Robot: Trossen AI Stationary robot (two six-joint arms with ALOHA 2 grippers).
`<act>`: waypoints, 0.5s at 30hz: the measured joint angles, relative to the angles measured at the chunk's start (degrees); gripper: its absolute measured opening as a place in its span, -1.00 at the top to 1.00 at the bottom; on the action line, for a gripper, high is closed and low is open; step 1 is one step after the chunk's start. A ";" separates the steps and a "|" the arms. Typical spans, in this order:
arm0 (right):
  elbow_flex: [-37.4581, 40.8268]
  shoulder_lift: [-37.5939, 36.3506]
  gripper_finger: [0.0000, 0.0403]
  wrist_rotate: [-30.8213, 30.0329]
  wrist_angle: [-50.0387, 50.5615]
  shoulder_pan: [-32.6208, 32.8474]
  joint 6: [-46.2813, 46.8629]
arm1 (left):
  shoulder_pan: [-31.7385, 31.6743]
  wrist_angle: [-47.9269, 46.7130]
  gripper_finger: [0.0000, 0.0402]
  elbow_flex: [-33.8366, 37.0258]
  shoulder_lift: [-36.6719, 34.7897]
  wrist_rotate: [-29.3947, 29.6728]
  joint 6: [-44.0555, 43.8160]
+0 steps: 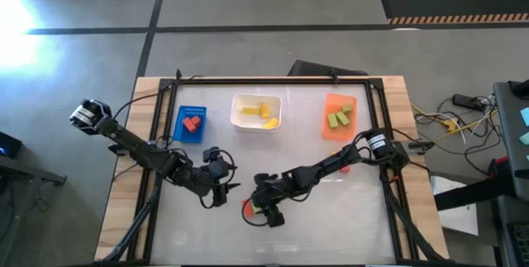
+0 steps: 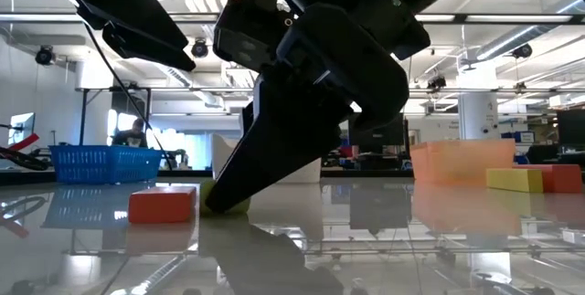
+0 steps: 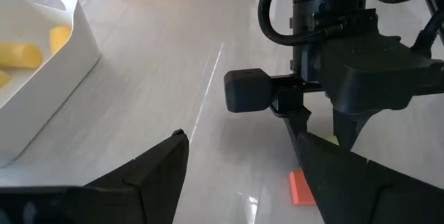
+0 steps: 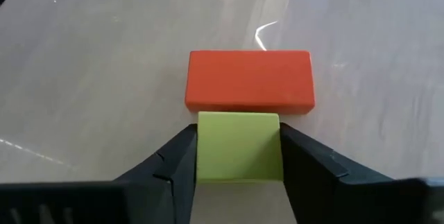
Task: Sort & place blocks by color
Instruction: Put the green block into the orange bin
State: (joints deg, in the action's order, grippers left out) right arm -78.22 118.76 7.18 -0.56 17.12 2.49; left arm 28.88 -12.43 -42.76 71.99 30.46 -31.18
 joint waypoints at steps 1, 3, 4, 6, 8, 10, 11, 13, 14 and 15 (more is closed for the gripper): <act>0.00 0.00 0.24 0.08 0.00 0.00 0.43 | 0.00 0.01 -0.26 -0.01 0.00 0.01 0.01; 0.00 -0.04 0.25 0.25 0.04 0.00 0.75 | 0.00 0.00 -0.26 0.00 0.00 0.02 0.02; 0.00 -0.14 0.25 0.26 0.10 0.00 0.73 | 0.00 -0.01 -0.26 0.00 0.00 0.00 0.03; 0.00 -0.64 0.25 0.35 0.86 0.01 0.64 | 0.00 -0.02 -0.26 0.00 0.00 0.02 0.20; 0.00 -1.45 0.25 -0.30 2.94 0.11 0.53 | 0.00 0.00 -0.26 0.00 0.00 0.12 0.27; 0.05 -2.84 0.25 -2.10 6.04 0.20 0.32 | 0.00 -0.02 -0.26 -0.02 0.00 0.82 0.27; 0.07 -3.66 0.25 -2.93 7.76 0.20 0.20 | 0.00 0.00 -0.26 -0.04 0.00 1.42 0.27; 0.07 -5.68 0.25 -5.36 11.55 0.13 -0.06 | 0.00 -0.01 -0.26 -0.21 0.00 1.66 0.28; 0.07 -6.67 0.25 -6.85 13.86 0.13 -0.15 | 0.00 -0.01 -0.26 -0.29 0.00 1.77 0.30; 0.07 -7.71 0.25 -8.56 16.03 0.11 -0.15 | 0.00 0.01 -0.26 -0.33 0.00 1.87 0.31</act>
State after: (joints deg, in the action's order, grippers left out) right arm -78.15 111.05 -1.38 15.48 17.23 2.34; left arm 28.88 -12.43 -43.10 71.99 32.33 -30.87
